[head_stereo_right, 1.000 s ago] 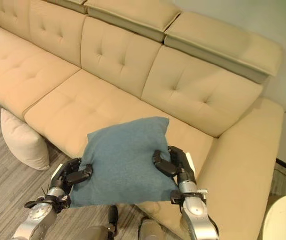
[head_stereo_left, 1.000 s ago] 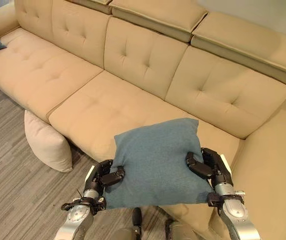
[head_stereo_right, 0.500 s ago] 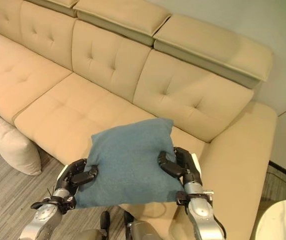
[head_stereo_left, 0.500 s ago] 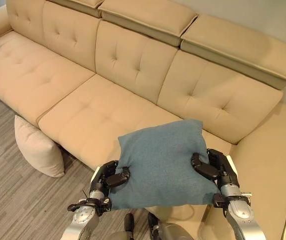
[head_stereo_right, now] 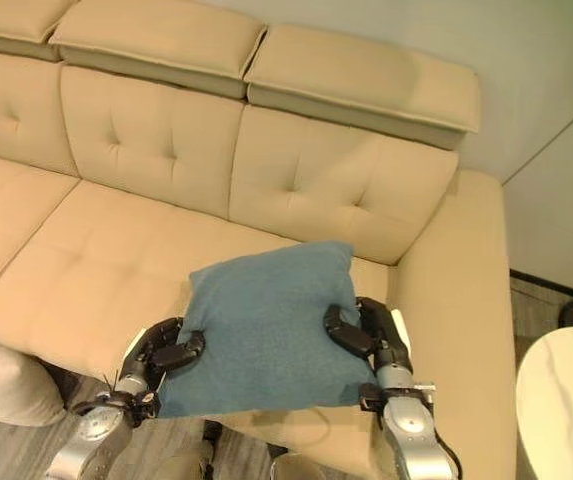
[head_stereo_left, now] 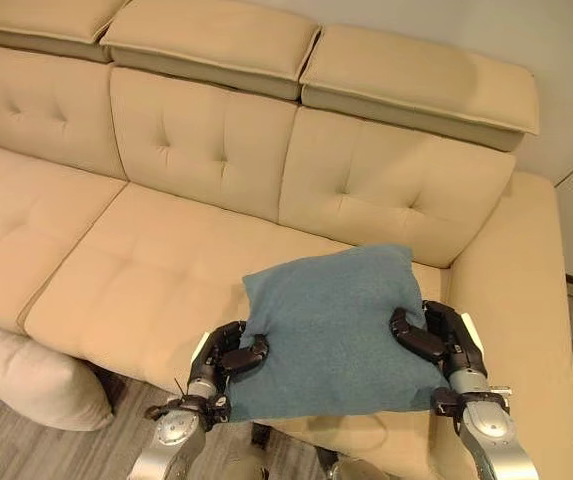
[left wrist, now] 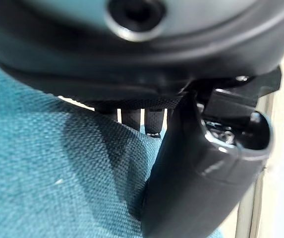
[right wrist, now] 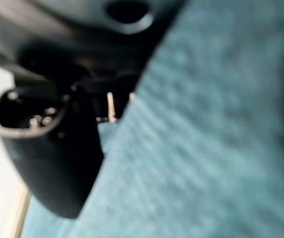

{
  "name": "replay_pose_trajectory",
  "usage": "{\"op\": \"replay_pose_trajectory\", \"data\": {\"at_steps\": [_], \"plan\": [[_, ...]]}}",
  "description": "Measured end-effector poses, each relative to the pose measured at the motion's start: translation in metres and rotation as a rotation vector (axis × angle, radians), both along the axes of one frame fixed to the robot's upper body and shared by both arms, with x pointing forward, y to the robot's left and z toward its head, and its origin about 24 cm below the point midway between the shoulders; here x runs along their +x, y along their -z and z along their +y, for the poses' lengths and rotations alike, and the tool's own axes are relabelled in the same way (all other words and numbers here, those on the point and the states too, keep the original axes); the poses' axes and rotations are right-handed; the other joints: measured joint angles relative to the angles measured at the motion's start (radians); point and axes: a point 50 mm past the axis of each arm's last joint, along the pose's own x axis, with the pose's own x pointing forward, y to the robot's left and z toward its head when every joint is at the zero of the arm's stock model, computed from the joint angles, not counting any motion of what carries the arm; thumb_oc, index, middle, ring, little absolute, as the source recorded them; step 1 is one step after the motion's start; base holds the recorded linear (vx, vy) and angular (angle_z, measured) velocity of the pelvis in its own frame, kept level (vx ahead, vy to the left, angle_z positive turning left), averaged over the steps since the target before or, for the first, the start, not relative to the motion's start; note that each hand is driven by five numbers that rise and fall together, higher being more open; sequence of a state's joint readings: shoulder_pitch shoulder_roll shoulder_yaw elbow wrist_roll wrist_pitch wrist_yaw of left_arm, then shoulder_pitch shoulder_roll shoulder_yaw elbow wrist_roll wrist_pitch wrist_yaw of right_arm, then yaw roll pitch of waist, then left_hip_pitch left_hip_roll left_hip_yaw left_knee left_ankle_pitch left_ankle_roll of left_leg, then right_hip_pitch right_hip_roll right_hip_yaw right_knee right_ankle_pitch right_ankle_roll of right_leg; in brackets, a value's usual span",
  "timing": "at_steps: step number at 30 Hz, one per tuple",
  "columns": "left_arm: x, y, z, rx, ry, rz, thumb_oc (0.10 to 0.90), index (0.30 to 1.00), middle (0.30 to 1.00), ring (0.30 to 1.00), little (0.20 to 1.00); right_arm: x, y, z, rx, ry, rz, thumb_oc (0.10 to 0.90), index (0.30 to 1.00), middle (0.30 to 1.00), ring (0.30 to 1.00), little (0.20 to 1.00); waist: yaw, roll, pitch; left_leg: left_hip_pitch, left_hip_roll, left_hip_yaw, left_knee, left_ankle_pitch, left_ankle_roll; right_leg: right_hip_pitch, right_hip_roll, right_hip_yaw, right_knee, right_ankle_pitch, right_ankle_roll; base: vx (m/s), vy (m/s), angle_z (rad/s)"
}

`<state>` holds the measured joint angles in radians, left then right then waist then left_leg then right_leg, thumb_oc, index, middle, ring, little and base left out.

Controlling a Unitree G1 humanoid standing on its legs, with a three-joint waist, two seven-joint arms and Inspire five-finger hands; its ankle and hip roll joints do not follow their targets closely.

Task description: Pick up all the scattered cushions and arrange them neatly on the sofa.

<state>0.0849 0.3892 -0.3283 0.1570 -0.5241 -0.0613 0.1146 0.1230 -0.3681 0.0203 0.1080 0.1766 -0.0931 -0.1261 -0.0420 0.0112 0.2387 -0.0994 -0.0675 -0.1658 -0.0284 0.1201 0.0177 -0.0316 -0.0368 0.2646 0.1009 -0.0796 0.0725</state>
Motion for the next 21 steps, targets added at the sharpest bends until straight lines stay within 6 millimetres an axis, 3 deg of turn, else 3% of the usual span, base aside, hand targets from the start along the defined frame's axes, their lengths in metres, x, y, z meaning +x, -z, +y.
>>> {"op": "replay_pose_trajectory", "data": {"at_steps": [4, 7, 9, 11, 12, 14, 16, 21], "plan": [[0.01, -0.012, 0.02, 0.062, -0.035, -0.05, 0.4, 0.3, 0.3, 0.3, 0.3, 0.008, -0.002, 0.018, 0.025, -0.05, -0.019, 0.4, 0.3, 0.3, 0.3, 0.3, 0.012, 0.003, 0.001, 0.0, -0.038, 0.094, 0.003, -0.016, 0.031, -0.045, -0.048, -0.016, 0.034, -0.005, 0.042, -0.02, 0.2, -0.67], [0.01, -0.014, 0.024, 0.068, -0.05, -0.057, 0.4, 0.3, 0.3, 0.3, 0.3, 0.009, -0.001, 0.021, 0.033, -0.058, -0.02, 0.4, 0.3, 0.3, 0.3, 0.3, 0.027, 0.002, 0.001, 0.002, -0.04, 0.132, 0.002, -0.022, 0.048, -0.057, -0.074, -0.111, 0.064, -0.012, 0.049, 0.01, 0.126, -0.54], [0.007, -0.012, 0.028, 0.068, -0.068, -0.053, 0.4, 0.3, 0.3, 0.3, 0.3, 0.011, -0.003, 0.025, 0.028, -0.068, -0.029, 0.4, 0.3, 0.3, 0.3, 0.3, 0.036, -0.005, 0.001, 0.015, -0.028, 0.169, -0.041, -0.013, 0.059, -0.075, -0.062, -0.189, 0.073, -0.024, 0.064, 0.04, 0.074, -0.54], [0.005, -0.011, 0.03, 0.077, -0.08, -0.045, 0.4, 0.3, 0.3, 0.3, 0.3, 0.014, -0.005, 0.027, 0.018, -0.071, -0.041, 0.4, 0.3, 0.3, 0.3, 0.3, 0.043, -0.011, 0.001, 0.011, -0.025, 0.194, -0.053, 0.0, 0.055, -0.08, -0.053, -0.251, 0.049, -0.025, 0.037, 0.06, 0.0, -0.37], [0.003, -0.008, 0.023, 0.055, -0.081, -0.038, 0.4, 0.3, 0.3, 0.3, 0.3, 0.011, -0.004, 0.023, -0.019, -0.035, -0.04, 0.4, 0.3, 0.3, 0.3, 0.3, 0.031, -0.003, -0.002, 0.01, -0.024, 0.176, -0.055, 0.004, 0.049, -0.04, -0.045, -0.271, -0.023, 0.011, 0.028, -0.03, 0.008, 0.2], [0.003, -0.009, 0.018, 0.046, -0.082, -0.044, 0.4, 0.3, 0.3, 0.3, 0.3, 0.008, -0.003, 0.018, -0.059, 0.001, -0.038, 0.4, 0.3, 0.3, 0.3, 0.3, 0.017, -0.006, -0.002, 0.003, -0.016, 0.166, -0.059, 0.009, 0.042, -0.022, -0.036, -0.26, -0.088, 0.041, 0.014, -0.05, 0.012, 0.18], [0.003, -0.01, 0.018, 0.069, -0.103, -0.057, 0.4, 0.3, 0.3, 0.3, 0.3, 0.014, -0.011, 0.019, -0.116, -0.001, -0.077, 0.4, 0.3, 0.3, 0.3, 0.3, 0.03, -0.005, -0.003, -0.021, -0.005, 0.191, -0.059, 0.009, 0.035, -0.057, -0.027, -0.246, -0.085, 0.051, 0.009, 0.0, -0.01, -0.35], [0.016, -0.021, 0.013, 0.145, -0.15, -0.121, 0.4, 0.3, 0.3, 0.3, 0.3, 0.033, -0.032, 0.028, -0.246, 0.009, -0.186, 0.4, 0.3, 0.3, 0.3, 0.3, 0.019, 0.006, -0.004, -0.066, 0.012, 0.214, -0.059, 0.019, 0.03, -0.066, -0.013, -0.23, -0.167, 0.113, -0.006, 0.01, -0.015, -0.16]]}}
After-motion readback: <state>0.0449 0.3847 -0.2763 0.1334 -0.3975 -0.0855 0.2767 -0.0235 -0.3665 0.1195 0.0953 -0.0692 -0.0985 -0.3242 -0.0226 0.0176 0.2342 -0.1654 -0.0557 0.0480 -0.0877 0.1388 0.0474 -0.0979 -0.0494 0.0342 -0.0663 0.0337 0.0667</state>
